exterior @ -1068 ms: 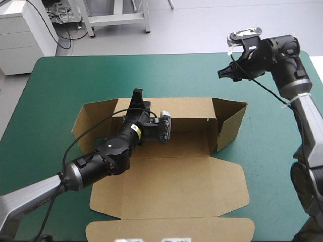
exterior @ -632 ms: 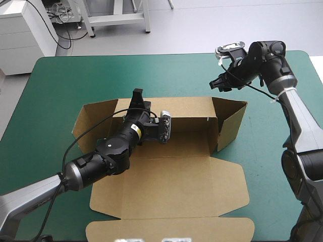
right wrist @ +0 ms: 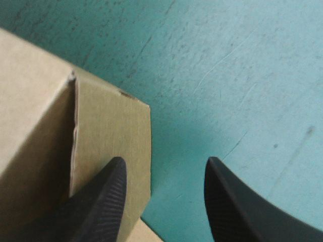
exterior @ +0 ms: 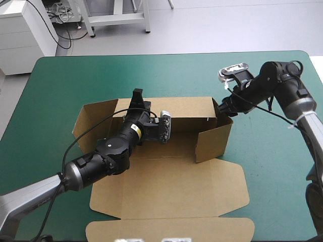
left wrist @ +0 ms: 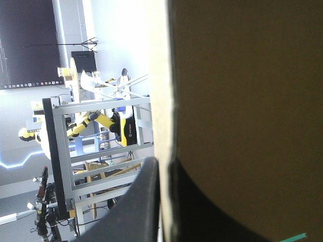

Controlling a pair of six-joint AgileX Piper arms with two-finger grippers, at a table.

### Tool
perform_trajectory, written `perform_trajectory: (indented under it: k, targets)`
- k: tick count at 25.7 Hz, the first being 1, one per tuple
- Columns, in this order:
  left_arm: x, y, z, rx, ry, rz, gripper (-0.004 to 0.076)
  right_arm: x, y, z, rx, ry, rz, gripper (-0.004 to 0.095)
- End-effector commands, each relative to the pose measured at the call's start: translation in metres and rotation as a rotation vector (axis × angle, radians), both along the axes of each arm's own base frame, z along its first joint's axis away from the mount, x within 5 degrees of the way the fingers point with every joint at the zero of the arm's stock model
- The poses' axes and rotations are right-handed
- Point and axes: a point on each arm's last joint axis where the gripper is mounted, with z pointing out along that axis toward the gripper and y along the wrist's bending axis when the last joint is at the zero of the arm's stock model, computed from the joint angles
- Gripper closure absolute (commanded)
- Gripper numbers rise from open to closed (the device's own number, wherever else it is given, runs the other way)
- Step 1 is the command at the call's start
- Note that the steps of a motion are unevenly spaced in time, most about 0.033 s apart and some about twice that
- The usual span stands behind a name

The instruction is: Fold the box

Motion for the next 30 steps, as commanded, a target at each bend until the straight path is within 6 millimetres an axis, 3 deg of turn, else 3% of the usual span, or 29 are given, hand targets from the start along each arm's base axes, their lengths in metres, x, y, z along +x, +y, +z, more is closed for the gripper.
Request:
perform_trajectory:
  k: [1,7,13,20,25,30]
  targets:
    - [-0.005,0.0,0.018,-0.064,-0.033,-0.034,0.0731,-0.028,-0.003,0.013,0.049,-0.093,0.02,0.0466]
    - [-0.005,0.0,0.018,-0.064,-0.033,-0.034,0.0731,-0.078,-0.006,-0.006,0.118,-0.227,0.082,0.0466]
    - [-0.005,-0.001,0.018,-0.065,-0.033,-0.036,0.0731,-0.102,-0.007,-0.014,0.122,-0.295,0.156,0.0466]
    - [-0.005,-0.001,0.018,-0.065,-0.033,-0.036,0.0731,-0.1,-0.003,-0.012,0.163,-0.352,0.148,0.0466]
    - [-0.005,-0.001,0.018,-0.065,-0.033,-0.036,0.0731,-0.104,0.016,-0.012,0.154,-0.367,0.198,0.0466]
    - [-0.005,-0.001,0.018,-0.066,-0.032,-0.038,0.0731,-0.101,0.032,-0.012,0.094,-0.43,0.095,0.0466]
